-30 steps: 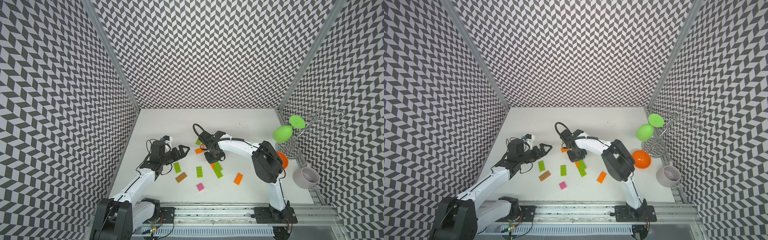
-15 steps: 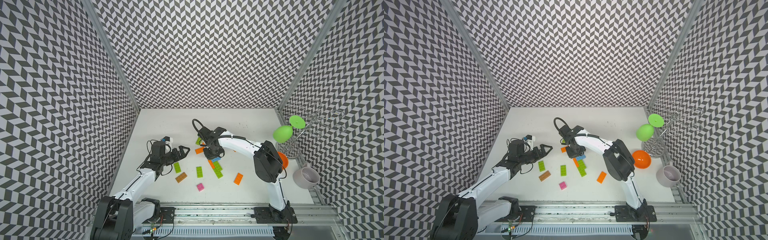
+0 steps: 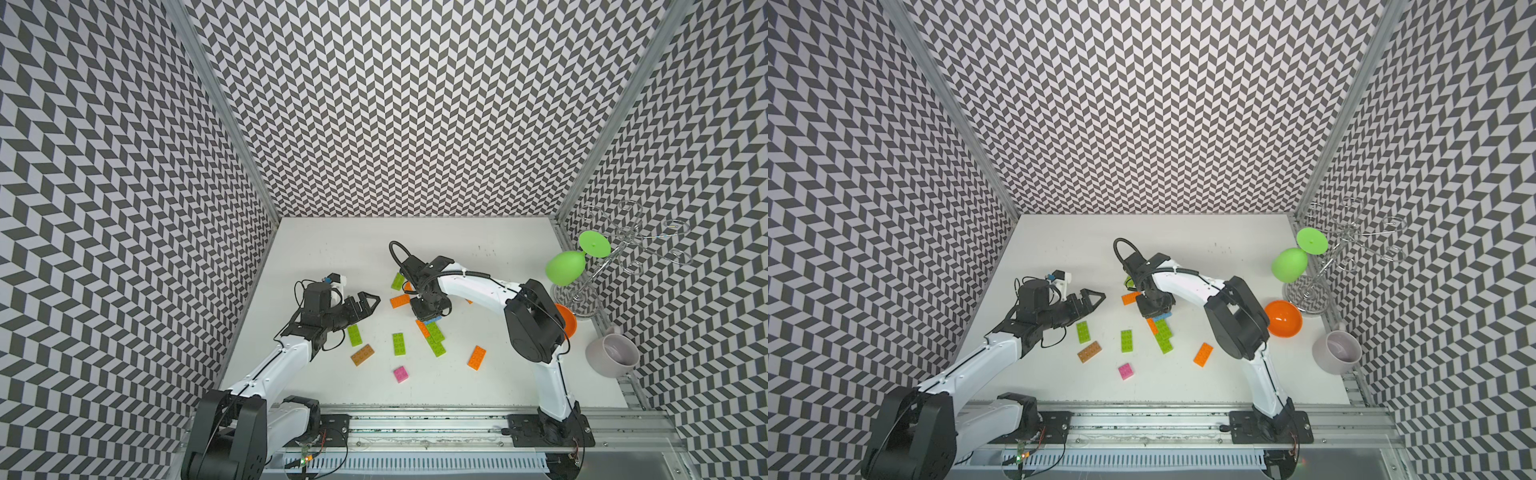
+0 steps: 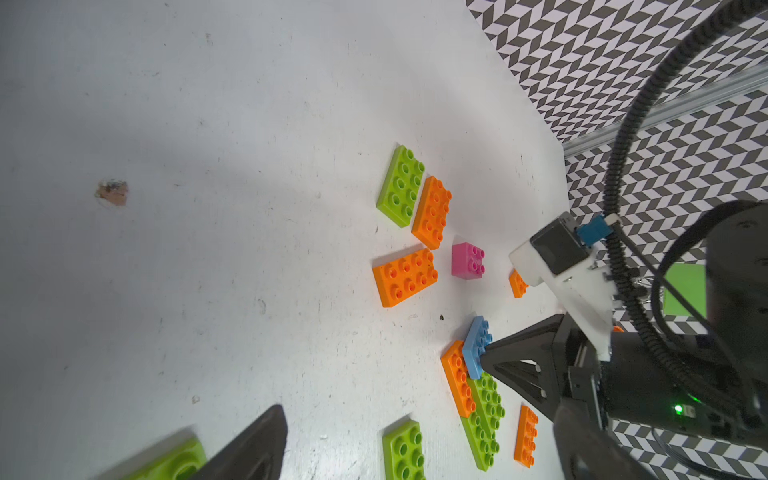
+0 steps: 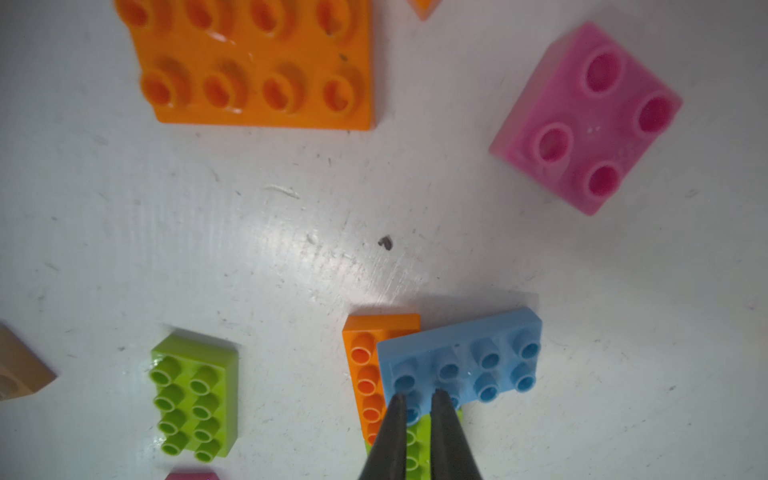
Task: Assemble a small pinwheel with lego
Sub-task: Assemble the lego brick with the lego brick.
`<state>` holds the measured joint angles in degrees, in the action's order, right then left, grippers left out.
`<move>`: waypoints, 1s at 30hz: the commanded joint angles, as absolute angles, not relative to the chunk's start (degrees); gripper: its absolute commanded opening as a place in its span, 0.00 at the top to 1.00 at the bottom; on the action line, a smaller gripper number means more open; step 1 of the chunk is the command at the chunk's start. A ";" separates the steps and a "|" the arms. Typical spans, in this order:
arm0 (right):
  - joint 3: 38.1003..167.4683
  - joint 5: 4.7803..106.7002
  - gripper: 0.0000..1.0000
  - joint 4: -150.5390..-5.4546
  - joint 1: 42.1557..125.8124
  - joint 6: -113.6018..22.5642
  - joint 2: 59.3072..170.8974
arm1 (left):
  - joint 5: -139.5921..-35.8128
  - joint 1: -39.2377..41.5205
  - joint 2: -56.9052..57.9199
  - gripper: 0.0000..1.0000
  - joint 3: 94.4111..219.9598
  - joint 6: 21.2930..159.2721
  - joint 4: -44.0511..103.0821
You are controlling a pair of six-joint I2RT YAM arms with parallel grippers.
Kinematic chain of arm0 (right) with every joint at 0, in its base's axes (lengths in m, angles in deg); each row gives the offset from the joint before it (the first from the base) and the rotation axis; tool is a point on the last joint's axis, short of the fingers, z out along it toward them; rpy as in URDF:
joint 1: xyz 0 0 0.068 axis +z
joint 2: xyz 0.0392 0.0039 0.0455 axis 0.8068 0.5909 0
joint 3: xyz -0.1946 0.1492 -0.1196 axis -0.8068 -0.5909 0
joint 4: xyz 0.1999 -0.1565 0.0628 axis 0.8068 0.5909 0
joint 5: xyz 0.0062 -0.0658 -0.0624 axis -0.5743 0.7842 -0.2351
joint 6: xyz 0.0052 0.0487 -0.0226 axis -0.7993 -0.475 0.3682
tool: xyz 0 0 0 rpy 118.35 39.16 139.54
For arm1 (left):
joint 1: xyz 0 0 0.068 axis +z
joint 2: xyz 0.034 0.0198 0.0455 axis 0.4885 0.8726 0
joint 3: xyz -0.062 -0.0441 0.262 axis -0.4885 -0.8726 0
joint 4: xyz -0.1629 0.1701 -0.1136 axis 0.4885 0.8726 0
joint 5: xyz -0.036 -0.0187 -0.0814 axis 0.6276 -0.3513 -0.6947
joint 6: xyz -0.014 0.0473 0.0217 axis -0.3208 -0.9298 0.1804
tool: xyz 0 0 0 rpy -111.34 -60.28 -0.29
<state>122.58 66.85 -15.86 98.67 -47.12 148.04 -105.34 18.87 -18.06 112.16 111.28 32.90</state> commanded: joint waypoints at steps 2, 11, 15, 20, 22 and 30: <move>121.40 64.82 0.86 -17.96 98.69 -46.07 149.28 | -106.24 18.78 -17.93 0.01 111.55 110.23 31.32; 119.20 65.28 0.87 -18.33 98.69 -45.89 150.42 | -106.50 18.76 -17.87 0.00 111.85 110.04 31.35; 116.73 66.31 0.87 -18.69 98.69 -45.89 150.60 | -106.89 18.75 -17.55 0.00 111.74 109.85 31.07; 114.55 68.37 0.89 -19.10 98.69 -46.23 152.05 | -106.73 16.90 -16.66 0.01 111.92 109.14 31.21; 113.77 69.50 0.90 -19.04 98.86 -46.63 153.26 | -105.30 15.03 -16.69 0.00 111.64 109.23 31.45; 109.70 75.21 0.90 -18.74 99.63 -48.09 156.20 | -102.69 12.72 -16.47 0.03 111.39 109.73 31.81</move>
